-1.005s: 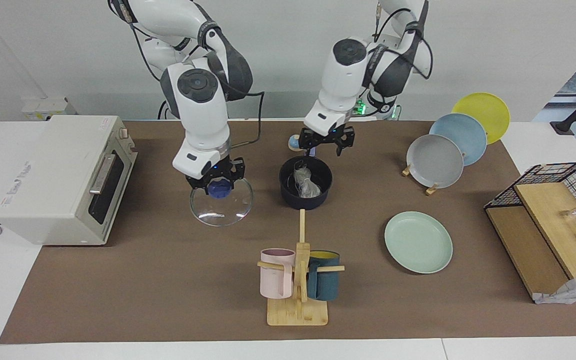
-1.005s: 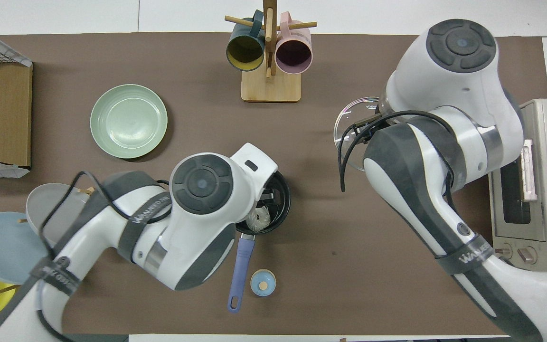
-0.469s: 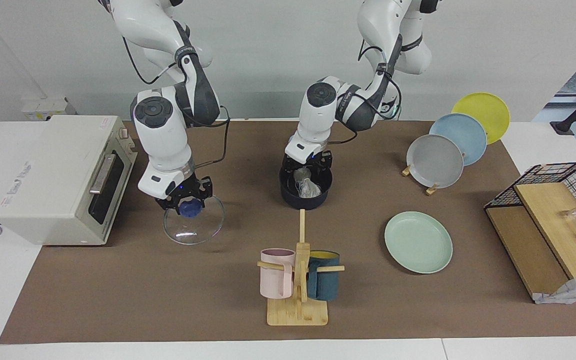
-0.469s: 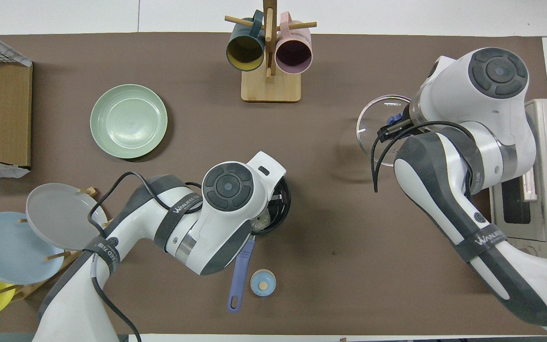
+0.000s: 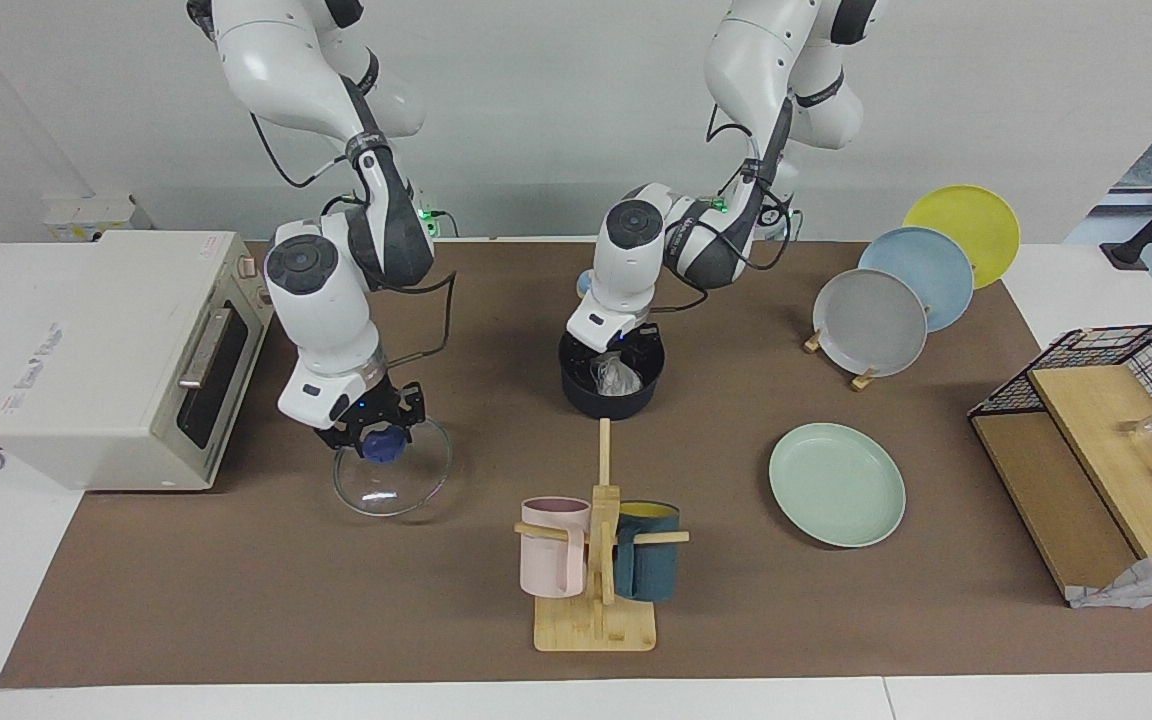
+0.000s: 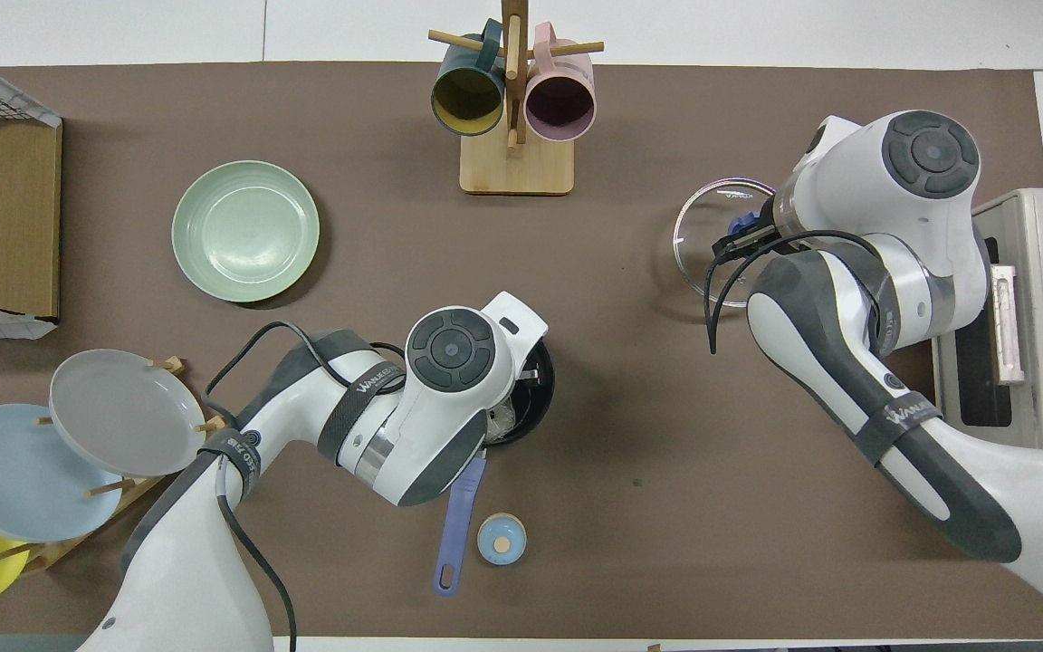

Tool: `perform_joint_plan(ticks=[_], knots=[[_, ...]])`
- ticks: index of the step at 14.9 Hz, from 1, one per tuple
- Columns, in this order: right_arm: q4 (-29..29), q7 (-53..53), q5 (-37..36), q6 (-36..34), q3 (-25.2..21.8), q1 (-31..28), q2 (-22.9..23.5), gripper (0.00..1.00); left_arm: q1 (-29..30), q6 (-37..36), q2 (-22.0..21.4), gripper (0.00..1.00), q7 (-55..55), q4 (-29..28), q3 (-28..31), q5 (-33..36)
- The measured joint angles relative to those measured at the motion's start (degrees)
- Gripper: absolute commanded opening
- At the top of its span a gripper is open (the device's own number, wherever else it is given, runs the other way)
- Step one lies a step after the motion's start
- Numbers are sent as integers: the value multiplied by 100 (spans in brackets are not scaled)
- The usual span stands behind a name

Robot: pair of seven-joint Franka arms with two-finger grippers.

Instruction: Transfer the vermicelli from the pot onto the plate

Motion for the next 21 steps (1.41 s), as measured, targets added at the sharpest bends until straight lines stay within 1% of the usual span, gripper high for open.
perform_joint_plan(ticks=[4,7,9,13,14,15,16,17,19,21], knots=[[3,-48,-126,94,-1,-52,161,65,21,3,-2,0,222,57,30,9],[2,-48,-181,94,1,-51,203,70,131,-216,-51,0,259,300,53,9],[-2,-48,-205,94,3,-51,232,72,254,-671,-177,0,268,596,53,6],[-26,-48,-215,94,4,-51,255,76,475,-1891,-543,0,268,1353,69,-125],[-41,-48,-215,94,4,-50,255,81,542,-2217,-608,0,270,1588,87,-131],[-48,-48,-215,94,4,-50,256,87,658,-2500,-644,0,314,1825,97,-136],[-47,-48,-215,94,4,-51,255,97,835,-2727,-658,0,437,2050,110,-153],[-41,-48,-215,94,4,-51,255,100,1082,-2883,-657,0,621,2244,122,-181],[-1,-48,-215,83,5,-51,245,100,1708,-2943,-635,0,1161,2422,148,-232],[60,-48,-215,-49,12,-51,182,100,2270,-2842,-570,0,1778,2425,167,-271]])
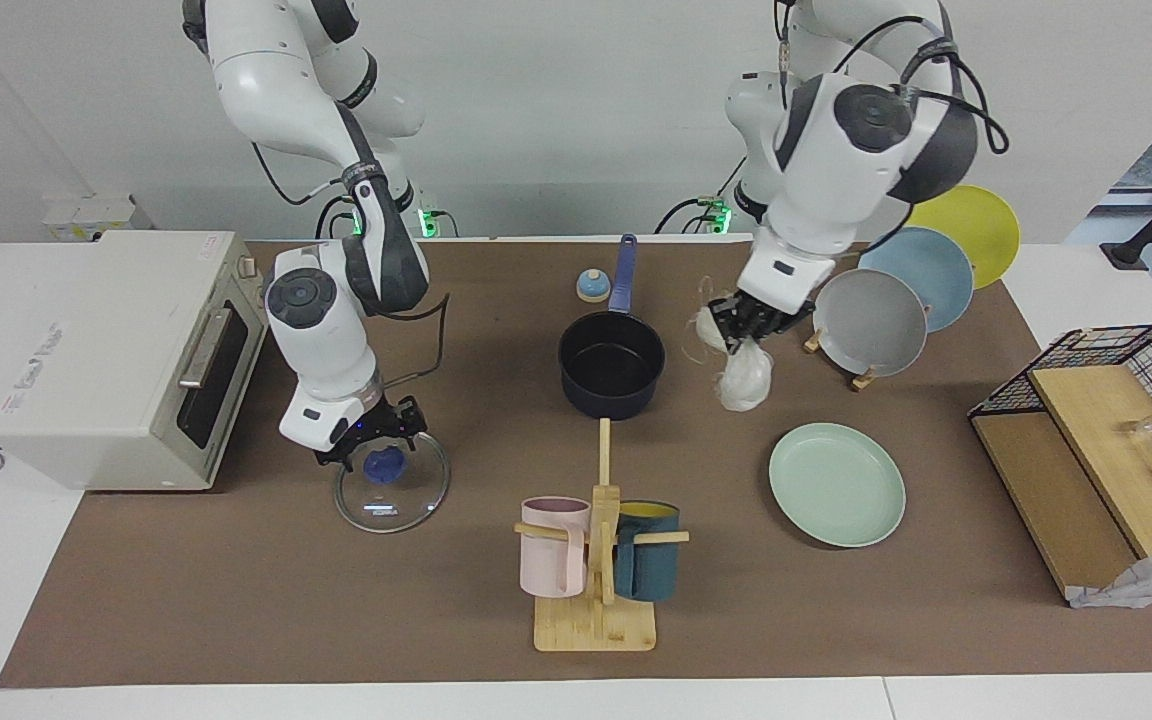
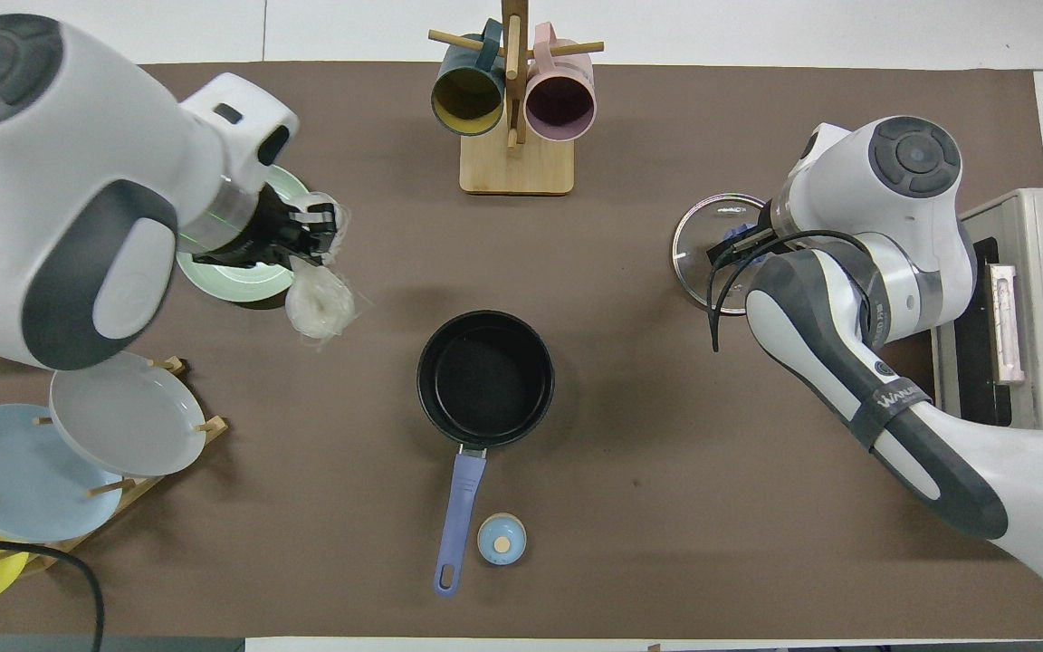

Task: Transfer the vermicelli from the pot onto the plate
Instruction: 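Carry the vermicelli to the green plate while the right gripper lowers the lid, then release the vermicelli onto the green plate with the left gripper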

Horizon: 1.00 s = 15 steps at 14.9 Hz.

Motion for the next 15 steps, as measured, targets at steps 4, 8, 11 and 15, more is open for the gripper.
perform_joint_plan(ticks=[4,8,11,15], knots=[[113,0,19,-539,31,2,-381,100,749,874,370,0,970,-288,3,-26],[491,0,264,-1464,40,4,-705,100,935,1681,847,0,1375,-580,4,-27],[718,0,352,-1913,39,3,-898,100,934,2041,1125,0,1419,-587,-23,-27],[781,0,440,-2419,31,1,-1302,100,935,2426,1385,0,1721,-590,-19,-27]])
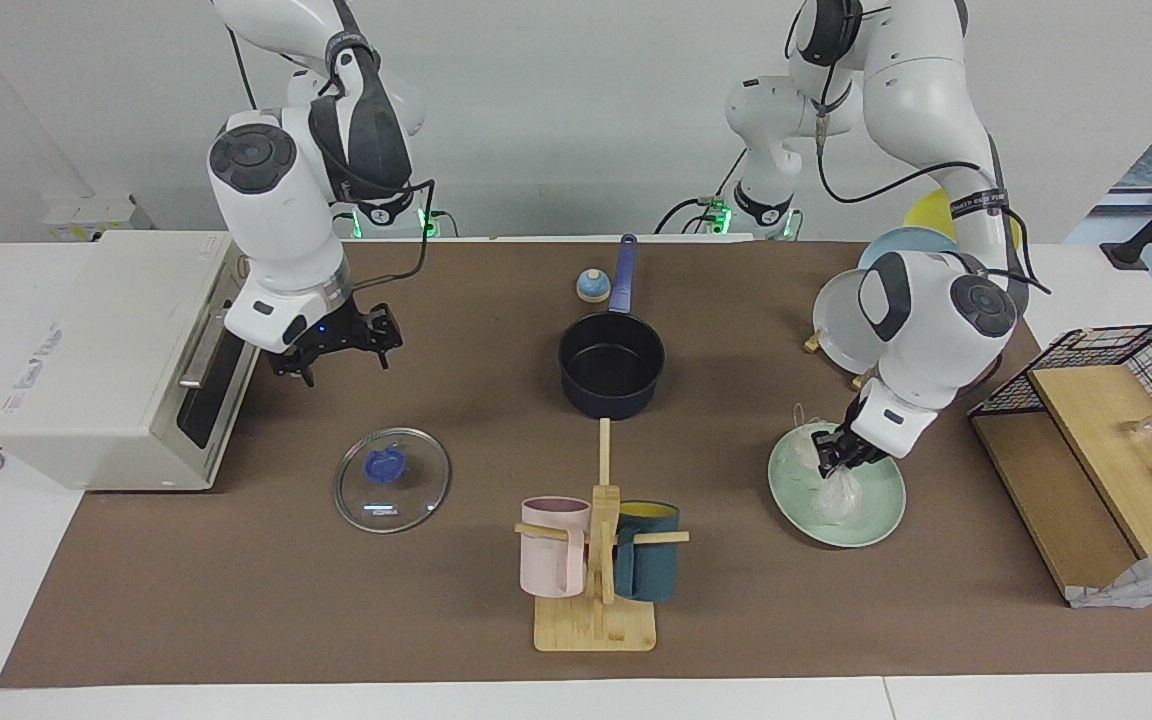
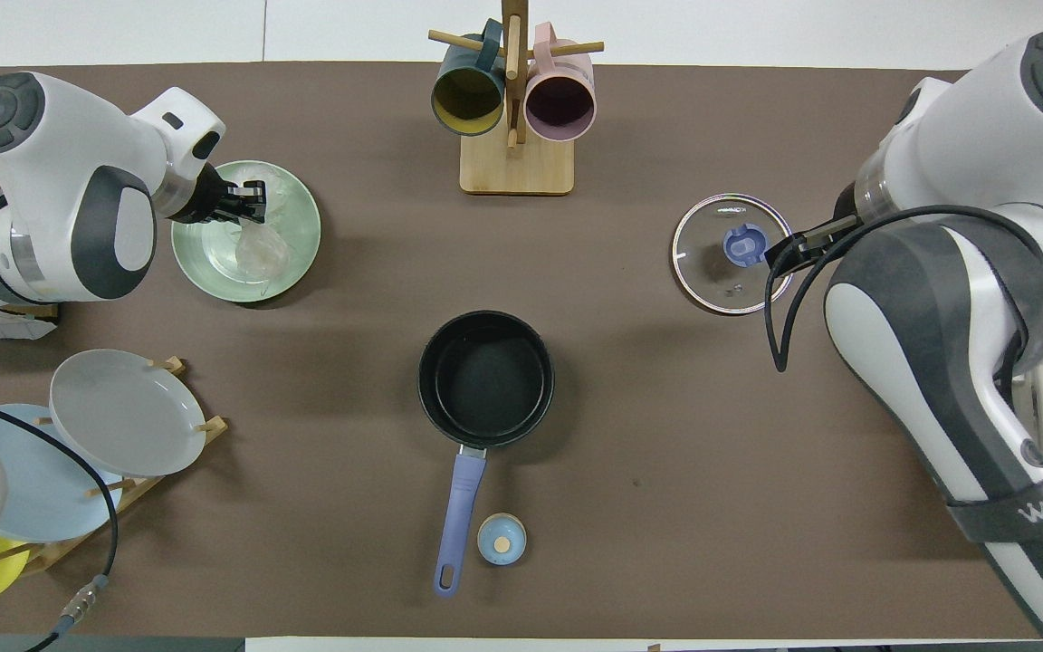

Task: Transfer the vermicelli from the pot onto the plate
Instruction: 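Release the vermicelli onto the green plate with the left gripper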

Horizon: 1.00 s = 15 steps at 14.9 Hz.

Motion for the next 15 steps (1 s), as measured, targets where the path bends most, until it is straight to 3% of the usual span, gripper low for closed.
perform_joint_plan(ticks=[5,6,12,15], knots=[[27,26,242,-686,-55,-106,-641,100,209,169,134,0,768,-13,20,0],[27,55,262,-804,-90,-123,-735,100,243,170,134,99,860,-15,20,0],[24,519,273,-1258,-193,-155,-1001,100,251,152,58,100,912,44,-29,0],[22,727,273,-1358,-253,-158,-1101,100,256,-506,-343,100,691,253,4,0]])
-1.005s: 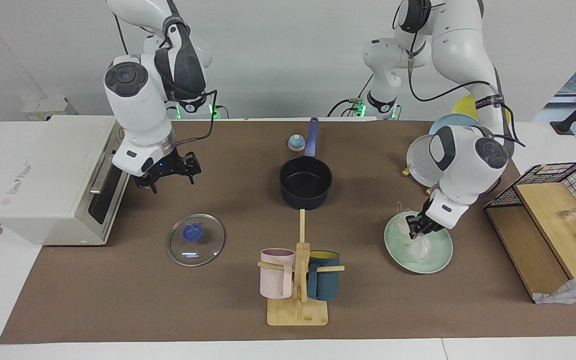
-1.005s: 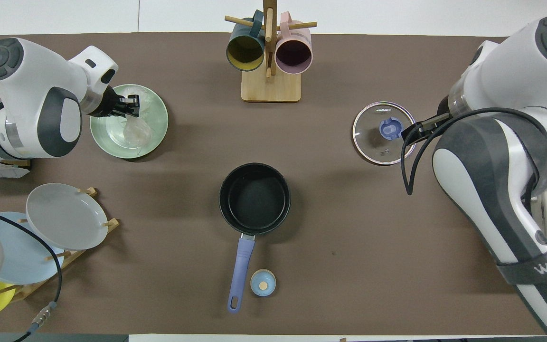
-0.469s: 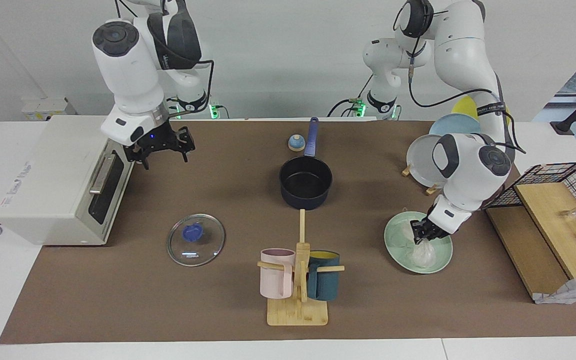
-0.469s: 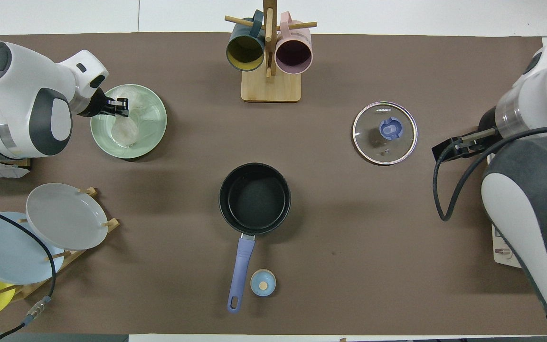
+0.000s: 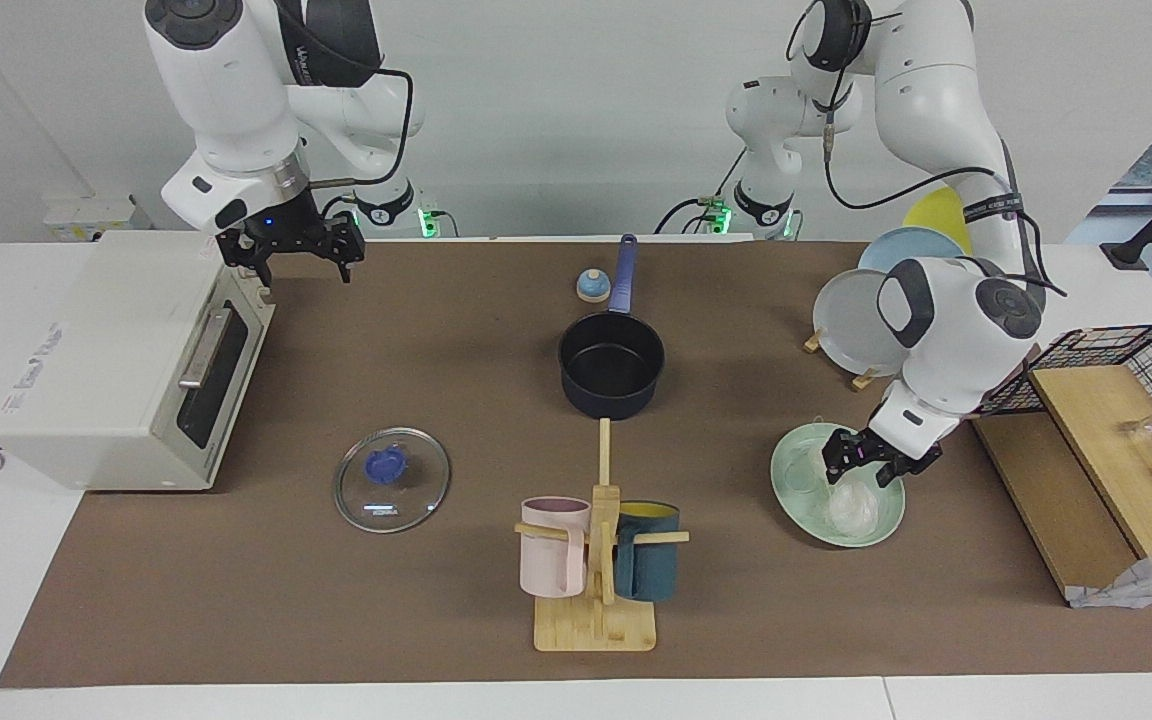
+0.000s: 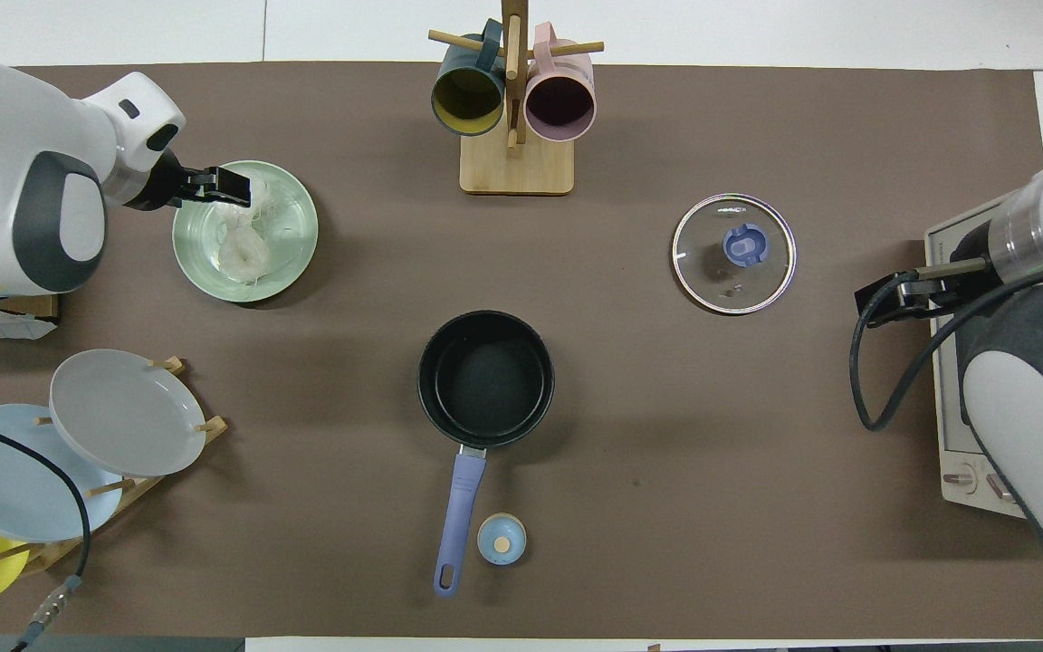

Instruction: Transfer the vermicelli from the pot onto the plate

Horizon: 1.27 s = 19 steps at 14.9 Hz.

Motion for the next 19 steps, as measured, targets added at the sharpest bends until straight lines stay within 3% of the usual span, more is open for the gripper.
perform_joint_plan(ticks=[6,10,12,15,19], knots=[[-6,19,1,-13,26,9,-30,100,-5,-2330,-1443,100,-722,459,48,392],[-7,19,3,-13,35,22,-80,100,-5,-3000,-2224,100,-856,257,46,412],[-7,19,3,-13,-118,181,-91,100,-5,-3002,-2354,100,-879,-30,43,412],[-8,19,4,-9,-1013,1054,-92,100,-6,-2978,-2370,100,-892,-168,41,403],[-22,19,4,-1,-1203,1211,-92,100,-7,-2975,-2364,100,-895,-84,-4,402]])
